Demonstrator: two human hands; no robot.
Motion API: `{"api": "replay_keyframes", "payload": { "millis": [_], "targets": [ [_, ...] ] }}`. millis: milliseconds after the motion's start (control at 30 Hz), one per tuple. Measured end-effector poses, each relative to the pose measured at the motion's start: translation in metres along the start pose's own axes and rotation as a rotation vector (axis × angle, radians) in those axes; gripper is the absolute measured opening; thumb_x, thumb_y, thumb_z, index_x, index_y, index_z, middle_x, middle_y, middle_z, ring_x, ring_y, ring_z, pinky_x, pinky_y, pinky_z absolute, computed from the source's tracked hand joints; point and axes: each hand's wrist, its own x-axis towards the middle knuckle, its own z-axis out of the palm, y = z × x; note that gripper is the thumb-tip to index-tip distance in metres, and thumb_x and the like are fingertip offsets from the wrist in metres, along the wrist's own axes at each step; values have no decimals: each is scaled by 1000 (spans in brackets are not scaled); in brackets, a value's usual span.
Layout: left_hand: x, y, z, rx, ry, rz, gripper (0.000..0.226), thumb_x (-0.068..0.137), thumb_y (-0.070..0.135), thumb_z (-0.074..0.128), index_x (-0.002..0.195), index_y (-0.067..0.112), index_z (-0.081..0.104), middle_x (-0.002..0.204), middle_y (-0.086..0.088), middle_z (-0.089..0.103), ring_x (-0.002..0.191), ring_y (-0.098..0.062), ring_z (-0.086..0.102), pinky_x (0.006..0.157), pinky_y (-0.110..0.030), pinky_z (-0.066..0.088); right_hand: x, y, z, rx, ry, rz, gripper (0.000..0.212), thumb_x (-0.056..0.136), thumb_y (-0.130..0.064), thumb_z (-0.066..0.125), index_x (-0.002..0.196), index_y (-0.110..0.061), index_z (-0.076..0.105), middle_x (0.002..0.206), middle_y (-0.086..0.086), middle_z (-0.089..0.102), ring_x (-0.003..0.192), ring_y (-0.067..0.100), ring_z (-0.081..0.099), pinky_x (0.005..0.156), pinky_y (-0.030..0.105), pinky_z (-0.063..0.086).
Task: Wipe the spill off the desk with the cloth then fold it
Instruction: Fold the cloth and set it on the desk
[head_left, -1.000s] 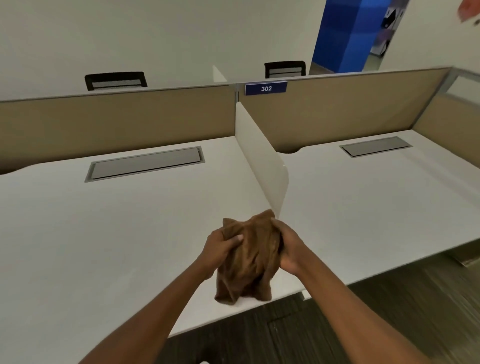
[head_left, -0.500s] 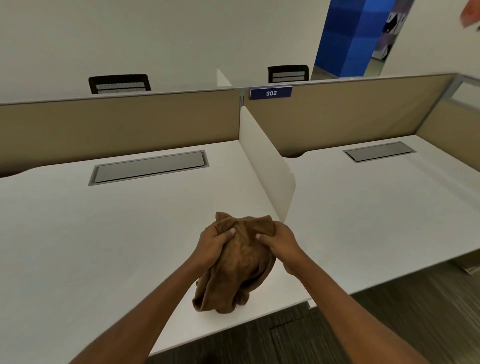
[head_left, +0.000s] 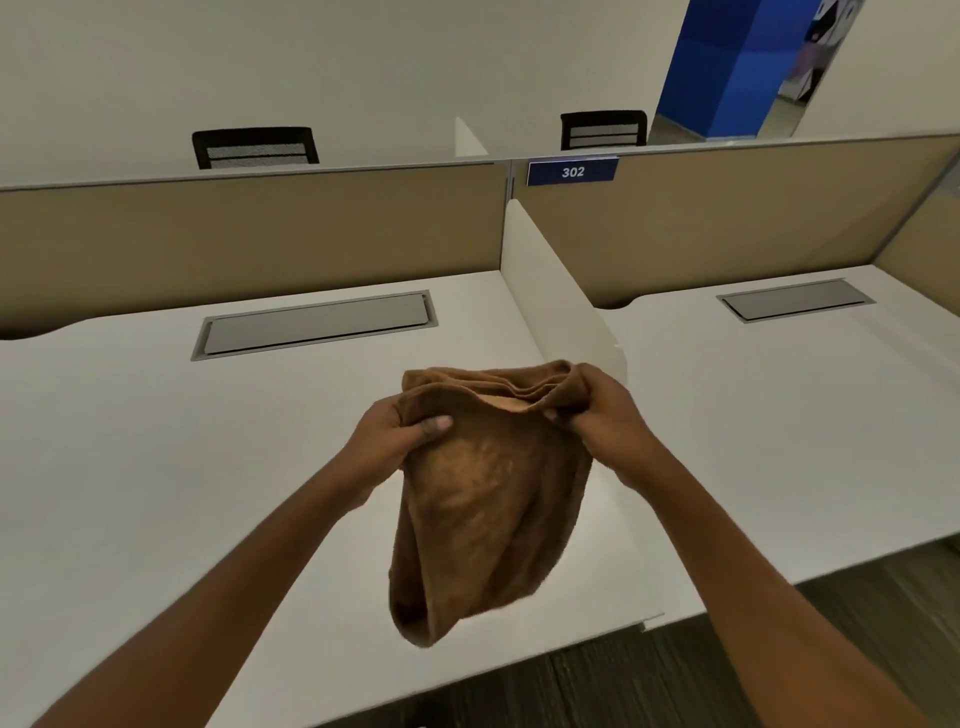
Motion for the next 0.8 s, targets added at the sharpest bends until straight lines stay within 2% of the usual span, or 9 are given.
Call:
{"api": "replay_keyframes", "payload": {
  "millis": [67,133,233,367,500,633,800],
  "targets": [
    [28,-27,-3,109,3,-93,29,75,36,79,99,22,71,96,2,74,92,-18,70,63,-24,55,27,21,16,-102,-52,42,25,76,-11,76,97,-20,66,97,-2,68,92,18,63,75,30,52],
    [52,-63,-4,234,-1,-200,27,77,22,80,100,10,71,99,-7,72,94,-25,68,72,-36,57,46,50,37,-230,-73,99,25,68,-10,81,90,-11,68,93,4,70,89,22,64,75,33,52],
    [80,-104,-5,320,25,-257,29,75,18,79,103,15,72,99,-5,71,99,-24,65,84,-35,53,67,81,61,-323,-68,157,21,65,-13,80,78,-8,64,83,4,68,81,24,64,73,38,53],
    [114,-116,-12,472,30,-196,34,86,38,69,109,14,70,102,-6,70,98,-23,63,83,-35,51,98,87,68,-251,7,198,18,65,-11,77,77,-8,64,78,3,67,78,24,64,70,37,53],
    [137,-120,-23,930,-13,-158,53,93,60,43,102,13,65,96,-5,68,86,-23,64,69,-32,47,115,89,68,-152,17,220,24,75,-22,78,91,-8,67,89,5,69,83,19,64,76,34,54],
    [154,-123,-29,1022,-38,-70,53,94,61,37,110,19,64,99,-3,69,85,-20,63,64,-28,41,116,104,68,-133,57,248,24,84,-27,71,96,-8,66,94,6,68,89,22,64,82,38,54],
    [176,-122,-28,1221,-130,7,55,95,62,32,119,21,60,103,-2,69,88,-20,64,66,-29,43,122,117,69,-135,91,290,12,86,-17,68,95,-9,66,93,6,67,90,24,64,84,42,55]
  ]
}}
